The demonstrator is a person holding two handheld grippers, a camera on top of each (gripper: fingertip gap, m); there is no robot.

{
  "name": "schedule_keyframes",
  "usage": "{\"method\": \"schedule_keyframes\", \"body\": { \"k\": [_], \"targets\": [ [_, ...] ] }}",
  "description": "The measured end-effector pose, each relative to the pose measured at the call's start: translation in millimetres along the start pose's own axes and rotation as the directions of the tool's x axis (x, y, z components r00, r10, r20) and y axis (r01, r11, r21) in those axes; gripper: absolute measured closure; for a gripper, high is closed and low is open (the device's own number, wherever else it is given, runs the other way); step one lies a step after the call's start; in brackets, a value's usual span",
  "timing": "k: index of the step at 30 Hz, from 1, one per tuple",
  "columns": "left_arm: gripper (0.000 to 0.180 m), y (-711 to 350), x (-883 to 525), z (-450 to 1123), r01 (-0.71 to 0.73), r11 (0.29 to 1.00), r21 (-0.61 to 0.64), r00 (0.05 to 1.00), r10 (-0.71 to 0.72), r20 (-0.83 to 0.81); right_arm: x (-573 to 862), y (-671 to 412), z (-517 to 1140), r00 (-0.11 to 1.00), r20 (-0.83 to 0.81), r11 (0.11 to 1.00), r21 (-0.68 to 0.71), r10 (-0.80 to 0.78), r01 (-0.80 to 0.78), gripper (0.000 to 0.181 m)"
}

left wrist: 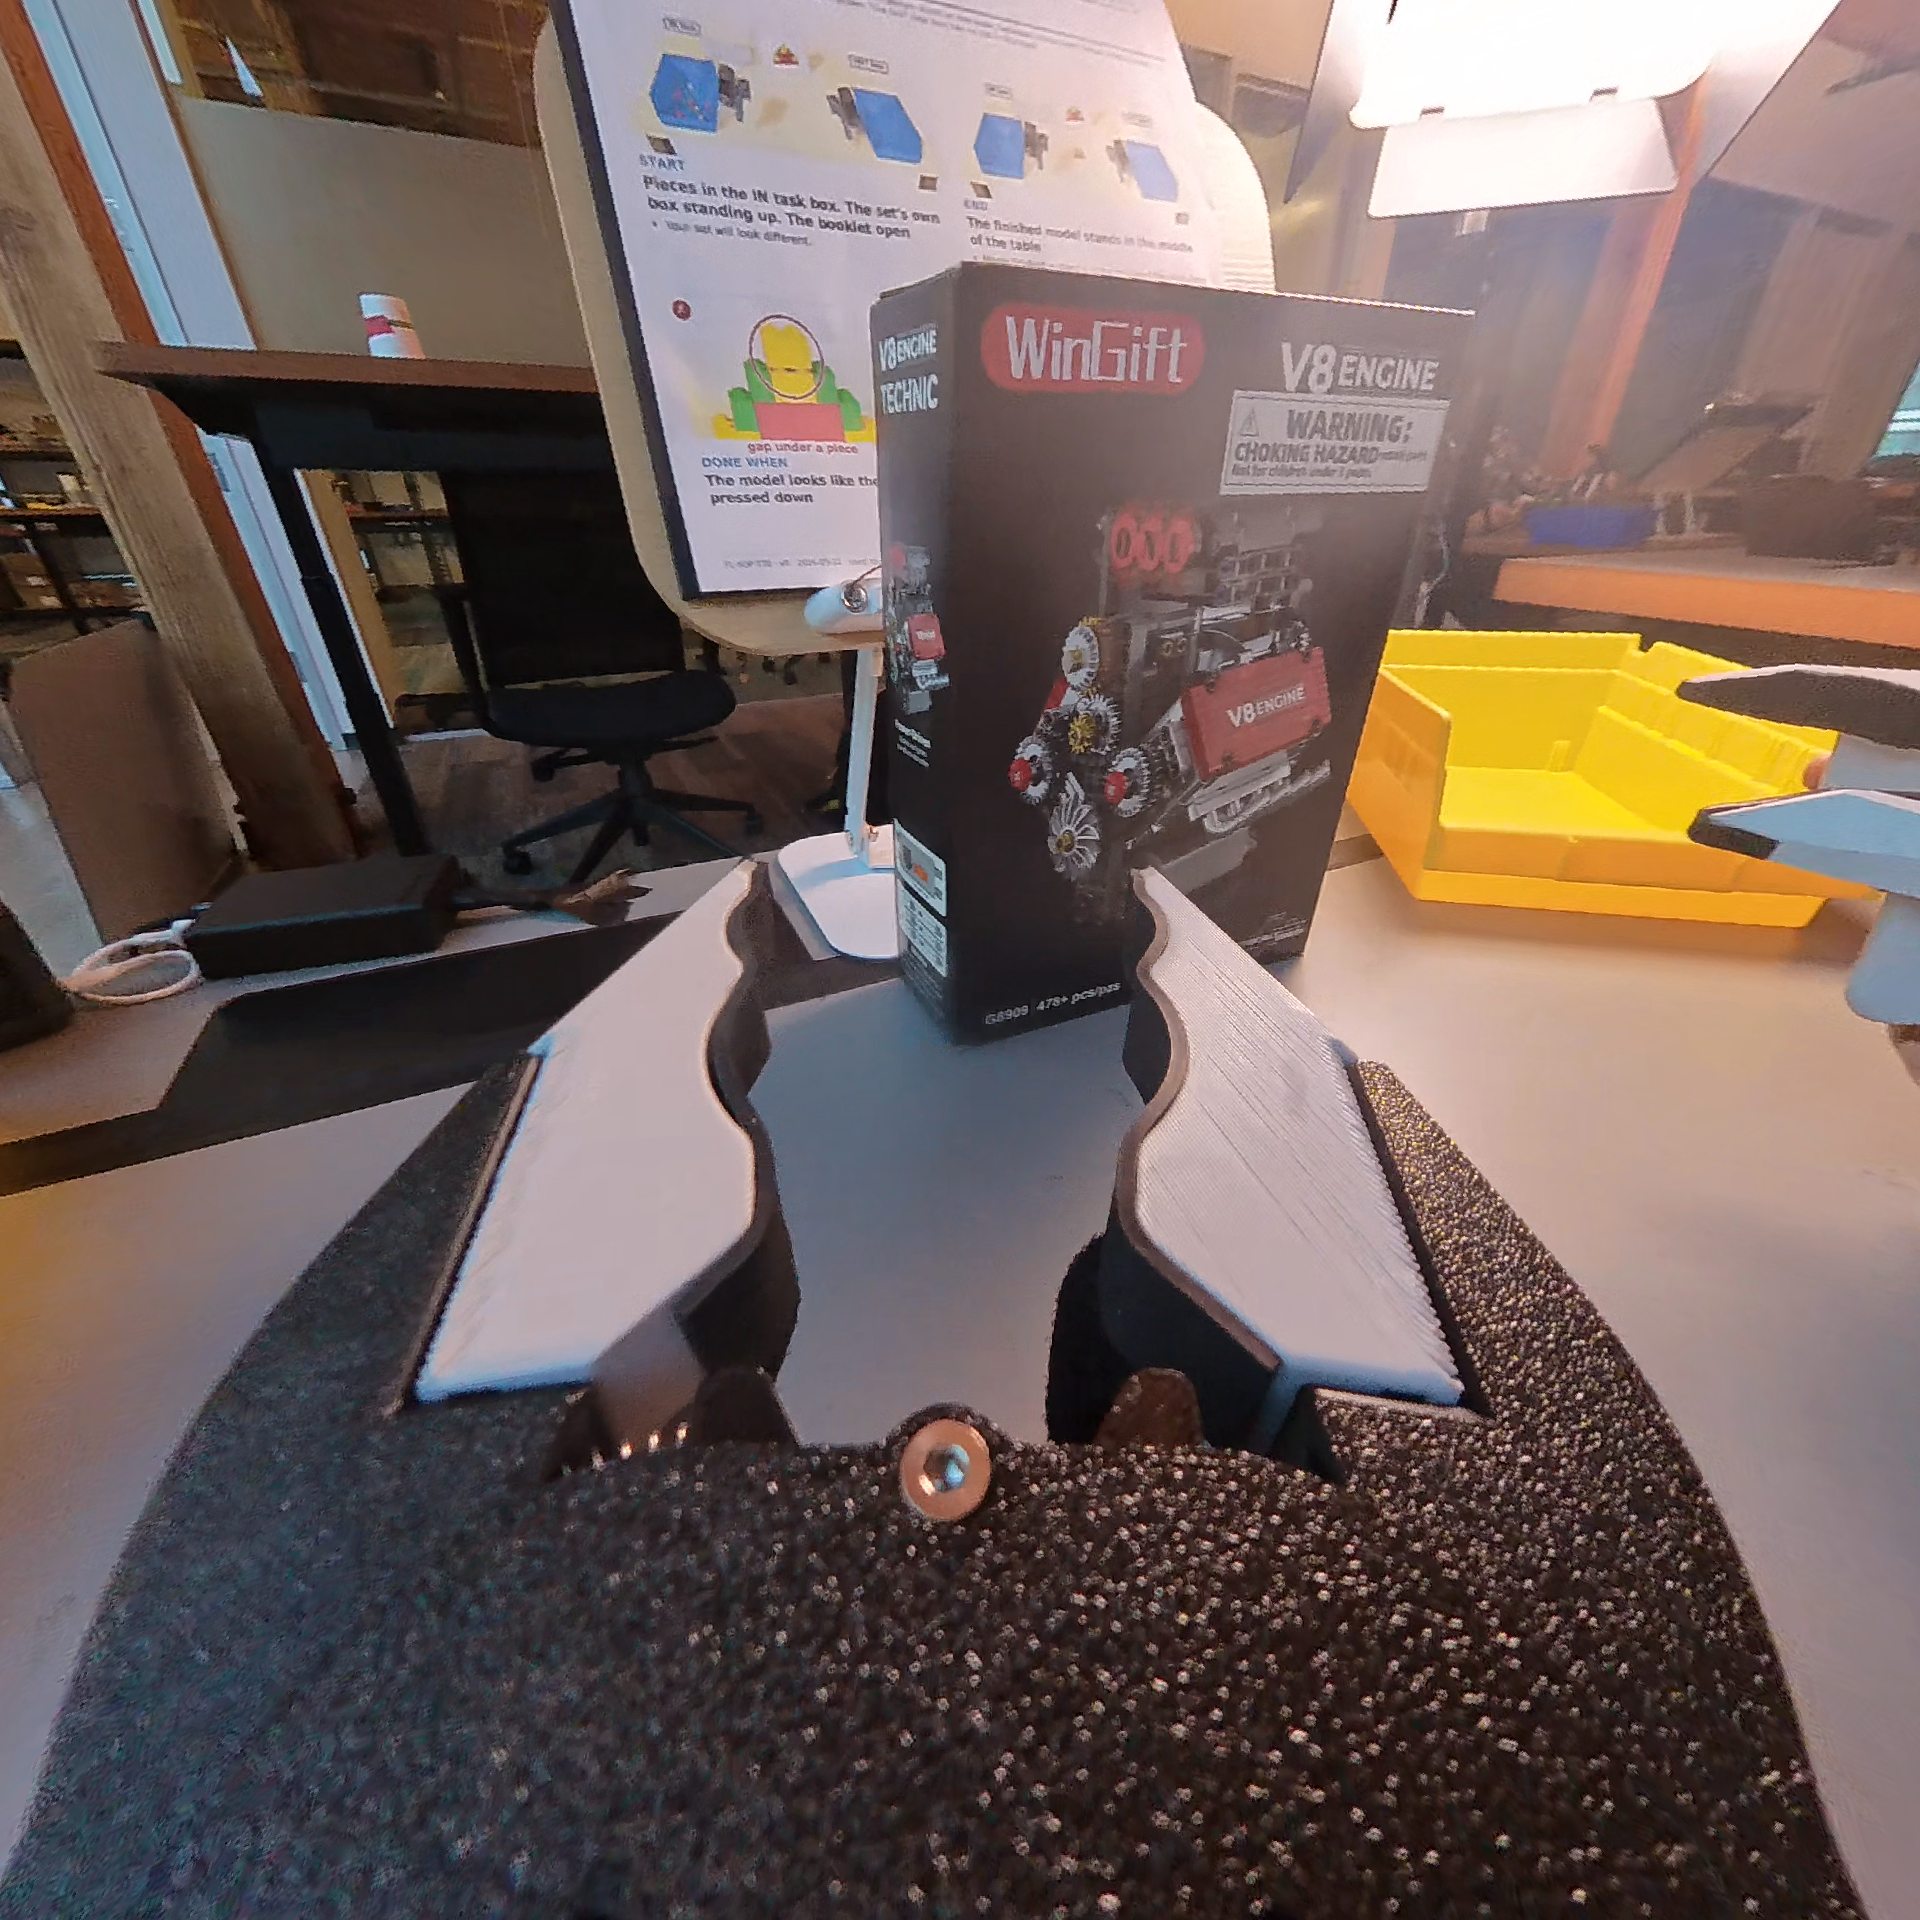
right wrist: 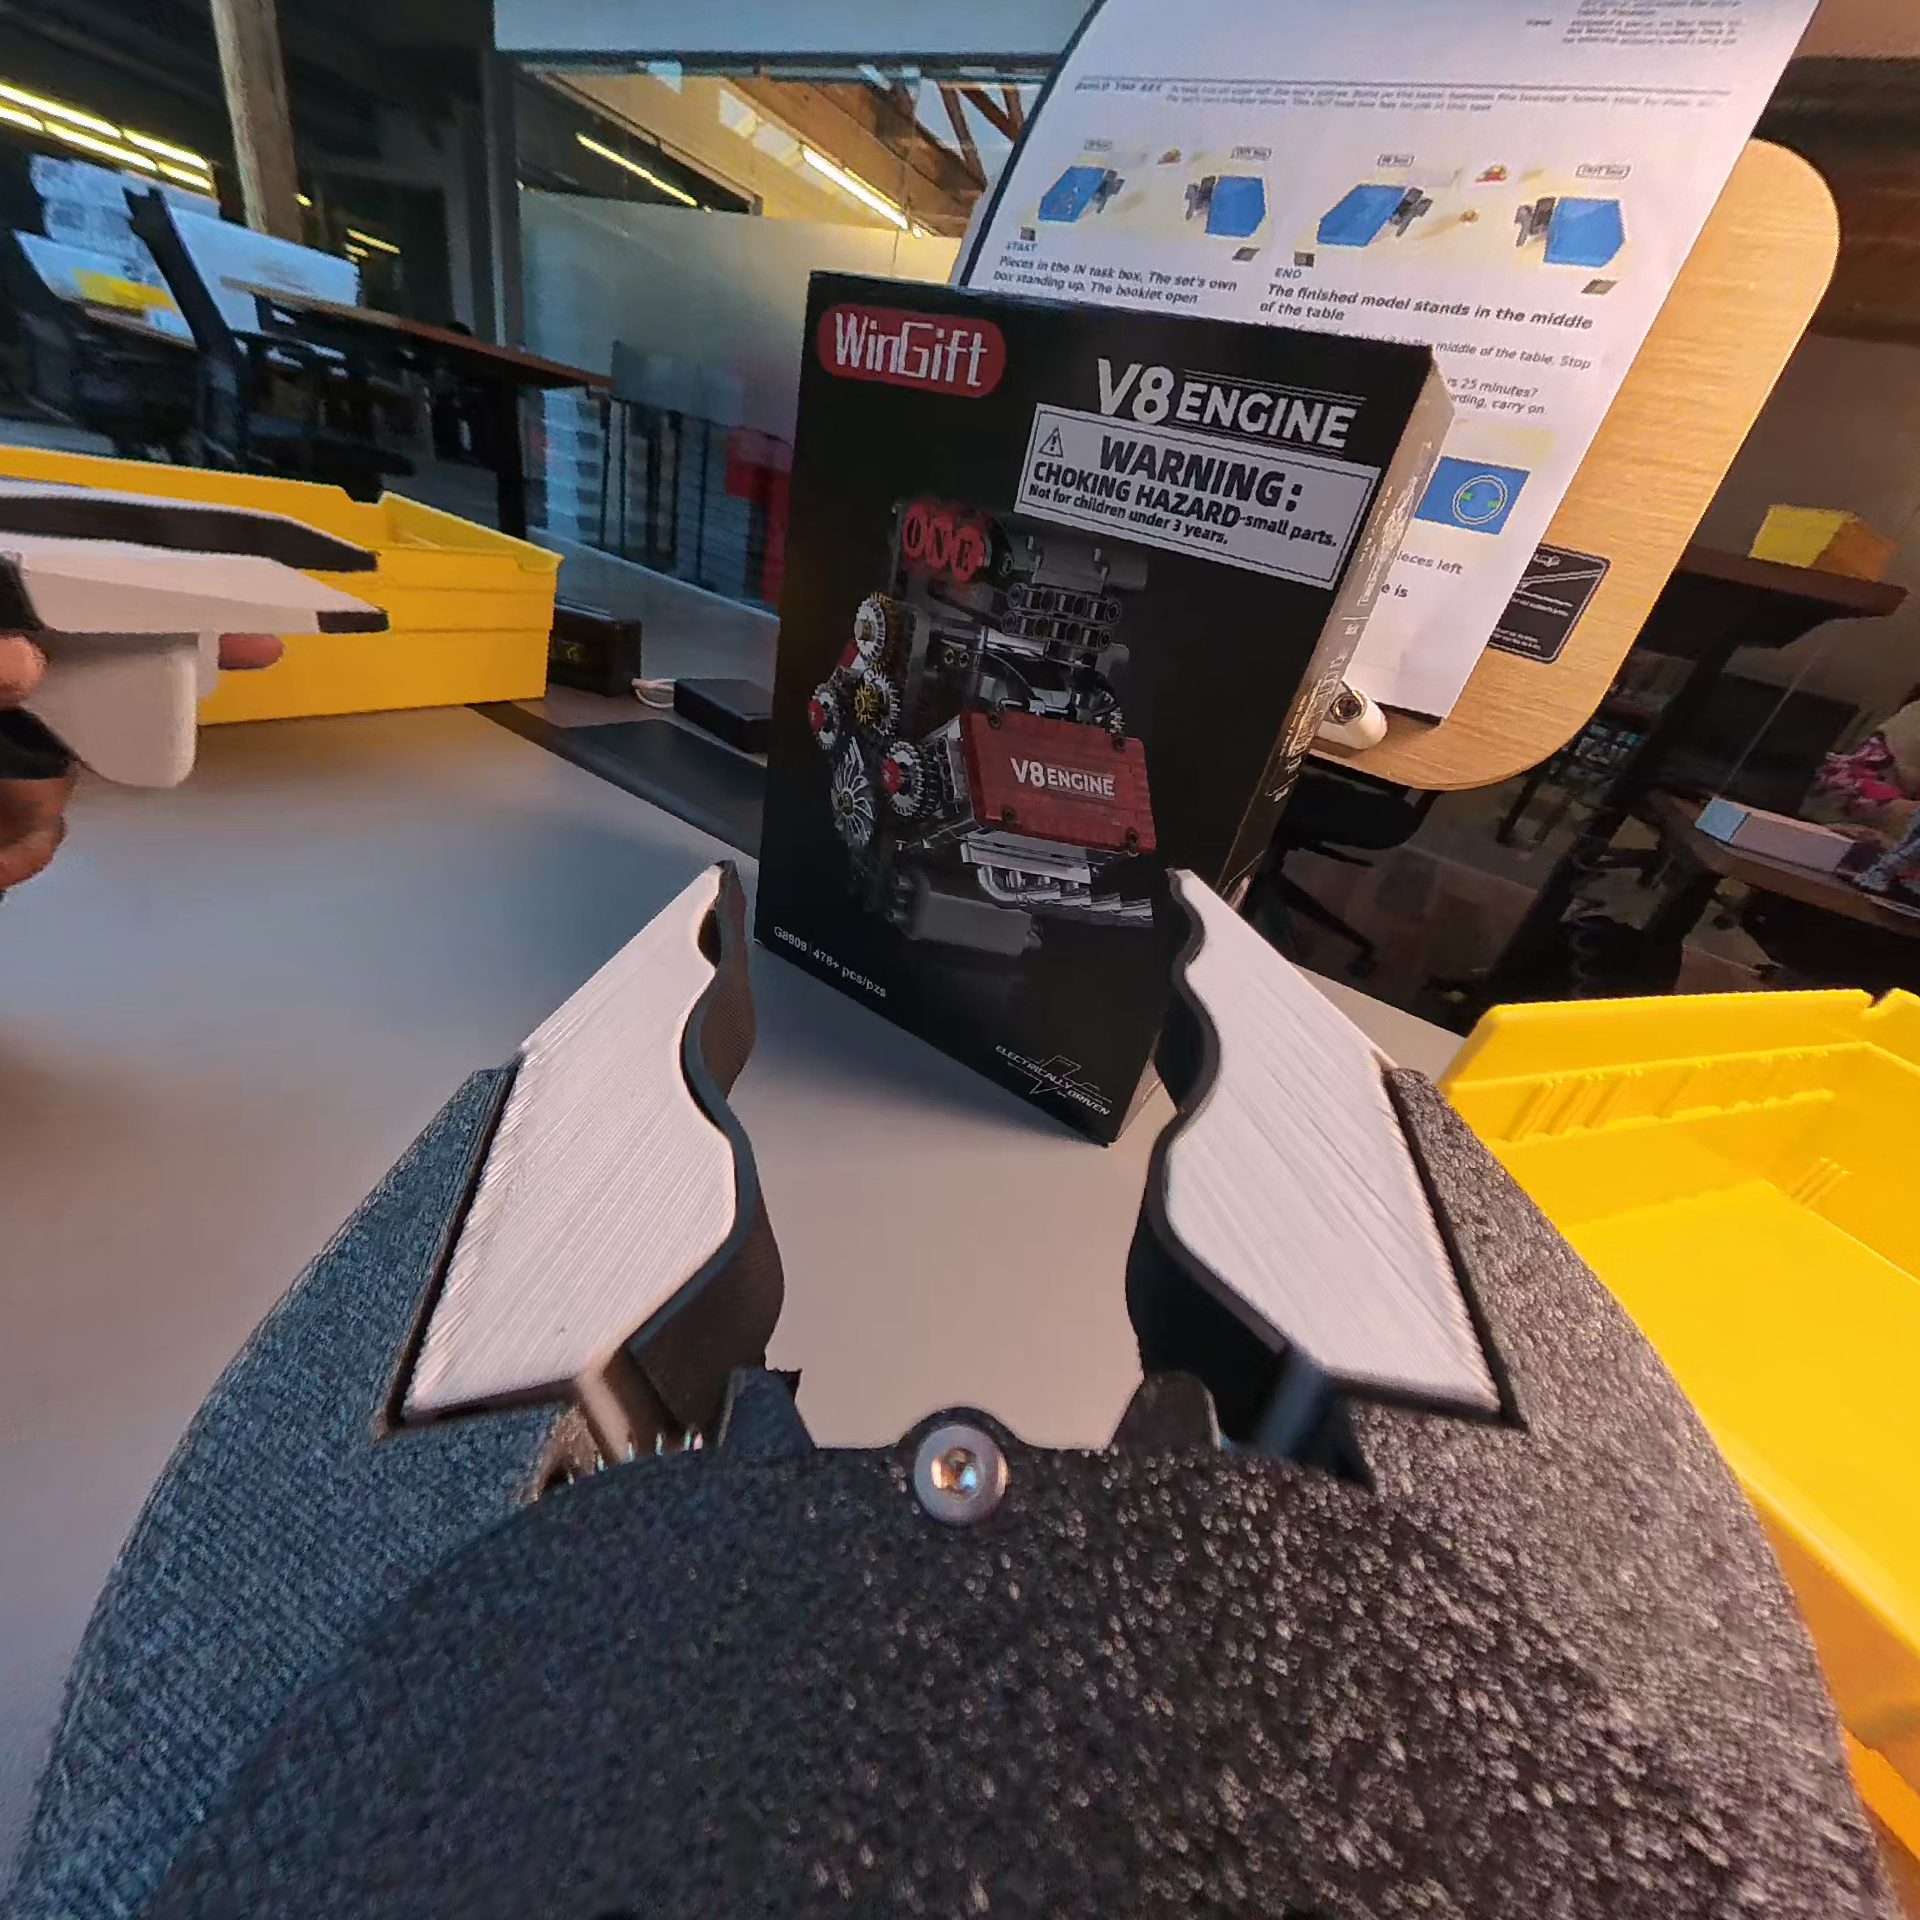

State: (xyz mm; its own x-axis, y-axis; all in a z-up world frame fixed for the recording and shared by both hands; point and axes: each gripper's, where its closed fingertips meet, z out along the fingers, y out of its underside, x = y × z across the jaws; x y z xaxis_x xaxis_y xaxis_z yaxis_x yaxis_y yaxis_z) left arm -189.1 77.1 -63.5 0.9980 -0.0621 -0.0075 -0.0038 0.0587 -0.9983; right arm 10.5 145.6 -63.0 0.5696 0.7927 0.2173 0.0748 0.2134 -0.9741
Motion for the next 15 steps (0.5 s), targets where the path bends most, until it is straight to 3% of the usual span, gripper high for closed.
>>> {"method": "schedule_keyframes", "body": {
  "k": [10, 15],
  "targets": [
    [0.116, 8, 11, -9, -0.070, 0.997, -0.034, 0.998, 0.070, 0.001, -7, 3, -8, 1.000, 0.002, 0.999, -0.025, -0.025, 0.025, 0.103],
    [0.115, 10, 19, -4, -0.169, 0.985, -0.038, 0.986, 0.169, -0.015, 2, 8, -8, 0.998, 0.047, 0.999, -0.003, 0.038, -0.037, 0.109]
  ]
}}
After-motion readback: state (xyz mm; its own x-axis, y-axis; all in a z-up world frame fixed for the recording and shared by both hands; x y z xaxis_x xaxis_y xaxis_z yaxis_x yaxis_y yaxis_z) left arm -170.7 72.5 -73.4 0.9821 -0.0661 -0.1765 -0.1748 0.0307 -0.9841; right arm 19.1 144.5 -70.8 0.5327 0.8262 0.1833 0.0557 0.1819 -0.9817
